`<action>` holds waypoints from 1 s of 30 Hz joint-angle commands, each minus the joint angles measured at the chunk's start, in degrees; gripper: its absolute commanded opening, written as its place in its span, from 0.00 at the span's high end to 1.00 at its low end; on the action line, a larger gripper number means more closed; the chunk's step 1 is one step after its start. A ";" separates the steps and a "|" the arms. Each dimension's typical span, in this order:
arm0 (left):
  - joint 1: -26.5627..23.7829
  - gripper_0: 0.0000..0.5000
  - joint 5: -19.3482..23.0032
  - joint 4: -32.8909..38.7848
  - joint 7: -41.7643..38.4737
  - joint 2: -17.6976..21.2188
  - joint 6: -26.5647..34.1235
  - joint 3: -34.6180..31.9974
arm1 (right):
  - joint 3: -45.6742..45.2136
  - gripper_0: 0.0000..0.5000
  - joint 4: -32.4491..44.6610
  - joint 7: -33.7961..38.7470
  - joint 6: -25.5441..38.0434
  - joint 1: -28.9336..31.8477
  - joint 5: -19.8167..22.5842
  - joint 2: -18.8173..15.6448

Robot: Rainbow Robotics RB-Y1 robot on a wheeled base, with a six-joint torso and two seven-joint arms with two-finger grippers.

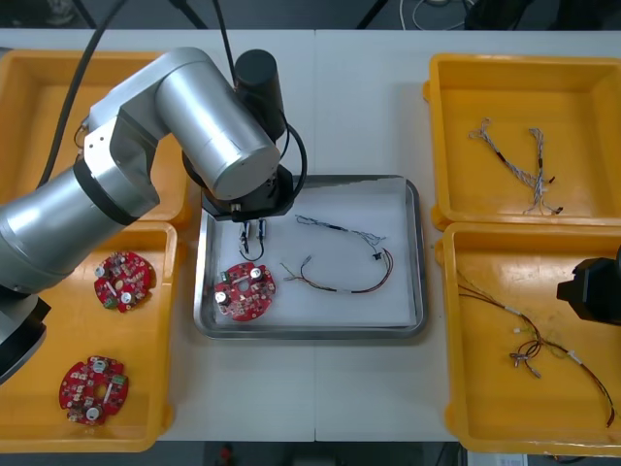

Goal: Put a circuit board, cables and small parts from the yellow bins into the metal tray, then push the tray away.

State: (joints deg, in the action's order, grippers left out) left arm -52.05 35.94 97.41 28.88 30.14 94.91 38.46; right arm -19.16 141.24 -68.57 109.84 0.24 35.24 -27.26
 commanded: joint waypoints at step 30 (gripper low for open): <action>21.81 0.00 25.14 23.36 28.25 26.19 15.09 -44.35 | 24.87 0.00 5.72 -3.67 0.16 -21.51 20.31 -14.93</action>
State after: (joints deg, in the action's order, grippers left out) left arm -33.70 60.49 118.88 54.29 53.21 109.60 -1.92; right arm 0.39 145.33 -68.74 109.85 -16.81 55.45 -40.40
